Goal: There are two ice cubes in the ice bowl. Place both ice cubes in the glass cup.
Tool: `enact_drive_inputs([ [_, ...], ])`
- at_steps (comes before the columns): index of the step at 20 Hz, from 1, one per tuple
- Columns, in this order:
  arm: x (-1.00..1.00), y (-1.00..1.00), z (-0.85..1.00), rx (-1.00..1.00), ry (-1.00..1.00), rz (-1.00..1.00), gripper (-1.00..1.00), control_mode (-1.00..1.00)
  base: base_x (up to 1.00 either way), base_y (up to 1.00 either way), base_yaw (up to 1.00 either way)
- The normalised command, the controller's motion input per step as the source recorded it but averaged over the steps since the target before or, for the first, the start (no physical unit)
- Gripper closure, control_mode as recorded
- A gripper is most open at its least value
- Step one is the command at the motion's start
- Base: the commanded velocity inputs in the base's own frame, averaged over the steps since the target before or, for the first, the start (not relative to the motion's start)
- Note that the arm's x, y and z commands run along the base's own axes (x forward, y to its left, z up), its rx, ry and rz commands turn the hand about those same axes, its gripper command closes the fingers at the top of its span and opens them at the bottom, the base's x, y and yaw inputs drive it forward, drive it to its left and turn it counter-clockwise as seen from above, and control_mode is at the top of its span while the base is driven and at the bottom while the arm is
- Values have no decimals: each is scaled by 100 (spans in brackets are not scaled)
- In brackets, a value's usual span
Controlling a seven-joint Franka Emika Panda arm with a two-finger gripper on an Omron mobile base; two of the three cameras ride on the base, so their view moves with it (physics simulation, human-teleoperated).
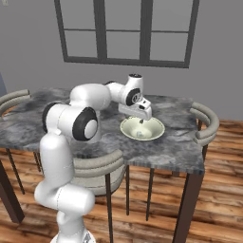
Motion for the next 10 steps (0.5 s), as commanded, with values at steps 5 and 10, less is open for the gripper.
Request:
enact_drive_inputs([
  [5,2,0,-37,0,6,0,-100,-100,0,0,0],
  [10,1,0,-46,0,8,0,-100,-100,0,0,0],
])
